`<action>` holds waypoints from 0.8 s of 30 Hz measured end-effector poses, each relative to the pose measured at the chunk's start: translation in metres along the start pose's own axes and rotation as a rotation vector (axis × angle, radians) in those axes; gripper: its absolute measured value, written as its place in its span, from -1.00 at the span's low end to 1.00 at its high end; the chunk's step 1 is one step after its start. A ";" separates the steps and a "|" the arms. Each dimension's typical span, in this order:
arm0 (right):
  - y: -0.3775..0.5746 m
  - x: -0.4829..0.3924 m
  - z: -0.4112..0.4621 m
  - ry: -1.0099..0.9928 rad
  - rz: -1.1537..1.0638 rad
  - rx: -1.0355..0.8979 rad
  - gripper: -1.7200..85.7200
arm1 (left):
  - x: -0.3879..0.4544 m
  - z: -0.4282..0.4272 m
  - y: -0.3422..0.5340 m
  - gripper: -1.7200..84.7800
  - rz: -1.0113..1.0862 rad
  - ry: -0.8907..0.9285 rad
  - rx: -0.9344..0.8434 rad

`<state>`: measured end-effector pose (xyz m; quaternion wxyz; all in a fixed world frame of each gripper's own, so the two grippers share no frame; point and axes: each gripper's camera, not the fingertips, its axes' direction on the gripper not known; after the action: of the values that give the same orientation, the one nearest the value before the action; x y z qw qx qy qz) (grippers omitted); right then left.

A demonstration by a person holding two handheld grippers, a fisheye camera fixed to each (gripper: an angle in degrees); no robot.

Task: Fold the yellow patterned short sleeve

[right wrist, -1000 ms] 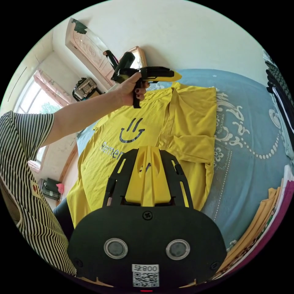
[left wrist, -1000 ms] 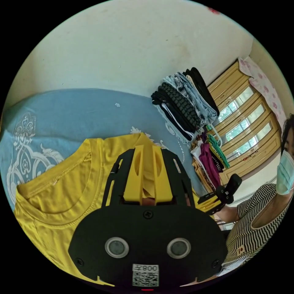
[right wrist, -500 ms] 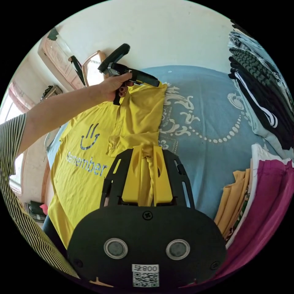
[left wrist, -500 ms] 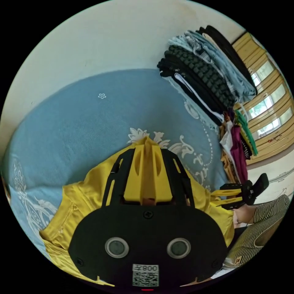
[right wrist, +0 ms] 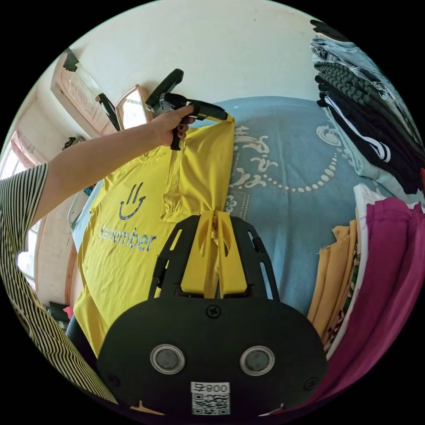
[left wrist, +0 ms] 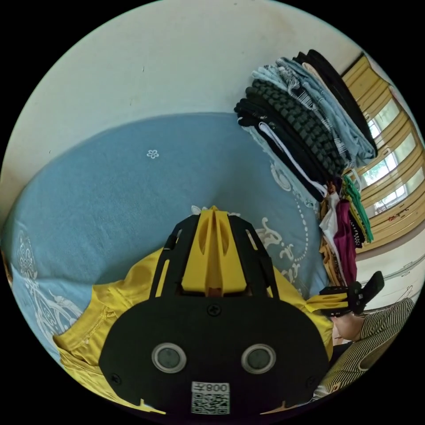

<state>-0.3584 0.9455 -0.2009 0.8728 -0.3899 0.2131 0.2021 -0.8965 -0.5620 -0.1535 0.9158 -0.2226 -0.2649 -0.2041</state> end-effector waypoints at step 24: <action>-0.021 -0.042 -0.029 0.002 -0.071 0.005 -0.95 | -0.042 -0.073 0.134 -0.89 -0.027 0.065 0.093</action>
<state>-0.3881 0.9023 -0.1840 0.8801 -0.3953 0.2003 0.1703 -0.8343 -0.4796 -0.2735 0.9303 -0.1697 -0.2474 -0.2112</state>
